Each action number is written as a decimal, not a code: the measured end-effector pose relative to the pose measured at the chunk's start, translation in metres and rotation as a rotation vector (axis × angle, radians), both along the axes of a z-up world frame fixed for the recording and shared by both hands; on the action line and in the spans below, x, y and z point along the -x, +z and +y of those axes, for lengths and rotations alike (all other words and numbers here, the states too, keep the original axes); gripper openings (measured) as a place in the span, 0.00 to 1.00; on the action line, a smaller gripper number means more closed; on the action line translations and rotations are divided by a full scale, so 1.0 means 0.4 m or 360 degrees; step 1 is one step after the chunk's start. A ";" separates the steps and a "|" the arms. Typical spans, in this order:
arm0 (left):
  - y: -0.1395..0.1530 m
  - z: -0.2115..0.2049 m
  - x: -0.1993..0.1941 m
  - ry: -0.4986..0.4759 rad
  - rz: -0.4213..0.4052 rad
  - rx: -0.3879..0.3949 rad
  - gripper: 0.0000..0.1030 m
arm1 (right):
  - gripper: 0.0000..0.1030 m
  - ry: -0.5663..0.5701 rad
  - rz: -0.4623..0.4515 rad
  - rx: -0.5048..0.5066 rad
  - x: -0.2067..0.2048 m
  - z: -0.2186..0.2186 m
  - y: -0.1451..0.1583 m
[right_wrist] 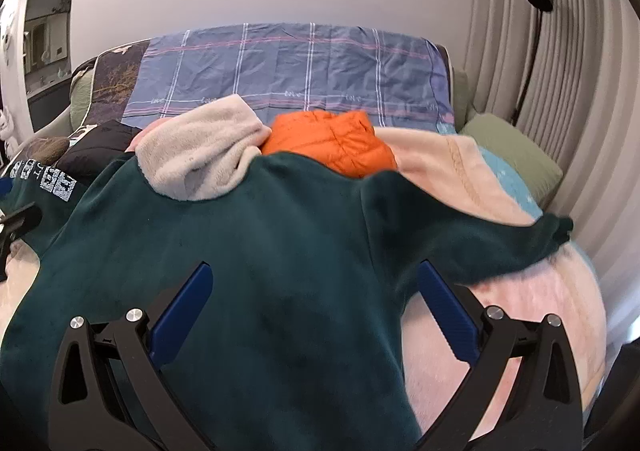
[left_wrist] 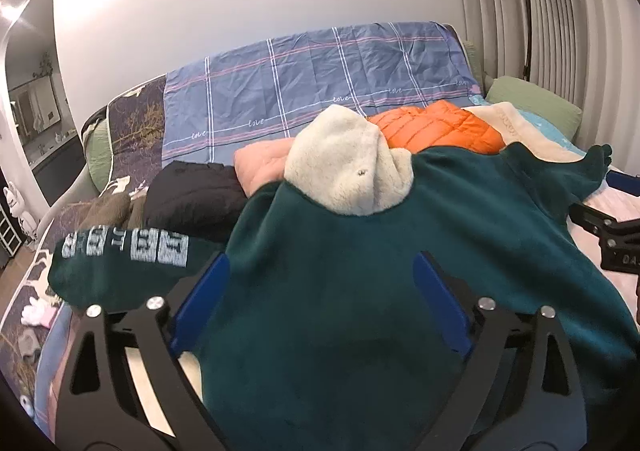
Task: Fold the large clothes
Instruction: 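Grasp the cream hood edge with the left gripper while the right gripper grasps the hood too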
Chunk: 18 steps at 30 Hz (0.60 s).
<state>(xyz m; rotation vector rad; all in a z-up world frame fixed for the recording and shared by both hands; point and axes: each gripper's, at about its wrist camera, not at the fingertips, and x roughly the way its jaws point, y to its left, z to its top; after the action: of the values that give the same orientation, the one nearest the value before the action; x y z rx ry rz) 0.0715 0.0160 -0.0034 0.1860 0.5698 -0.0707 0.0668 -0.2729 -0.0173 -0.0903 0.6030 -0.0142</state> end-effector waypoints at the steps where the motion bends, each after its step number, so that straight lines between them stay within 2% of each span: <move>1: 0.005 0.000 -0.011 -0.0003 0.0003 -0.0005 0.89 | 0.99 0.0015 -0.0007 0.0010 -0.004 0.004 0.006; 10: 0.044 -0.006 -0.125 -0.0068 0.0005 0.0027 0.89 | 0.99 0.0093 -0.0043 -0.0031 -0.067 0.034 0.046; 12: 0.049 0.008 -0.182 -0.0054 0.0035 0.0072 0.85 | 0.99 0.0096 -0.0071 -0.0038 -0.089 0.035 0.049; 14: 0.057 0.020 -0.248 -0.0044 0.0073 0.0119 0.77 | 0.91 0.0114 -0.0112 -0.0022 -0.124 0.037 0.056; 15: 0.060 0.023 -0.292 -0.0048 0.0096 0.0126 0.76 | 0.74 0.0119 -0.0125 -0.0014 -0.140 0.037 0.058; 16: 0.061 0.023 -0.332 -0.0044 0.0110 0.0122 0.75 | 0.48 0.0125 -0.0136 -0.0015 -0.163 0.033 0.060; 17: 0.061 0.022 -0.383 -0.0043 0.0120 0.0107 0.75 | 0.35 0.0137 -0.0131 -0.0038 -0.189 0.026 0.061; 18: 0.059 0.017 -0.426 -0.0055 0.0129 0.0092 0.75 | 0.19 0.0172 -0.0089 -0.0130 -0.234 0.009 0.060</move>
<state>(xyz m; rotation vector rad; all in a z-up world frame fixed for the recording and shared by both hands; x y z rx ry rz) 0.2418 0.0229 0.0204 0.1372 0.6446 -0.1283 0.1604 -0.2694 0.0065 -0.0428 0.5413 0.1123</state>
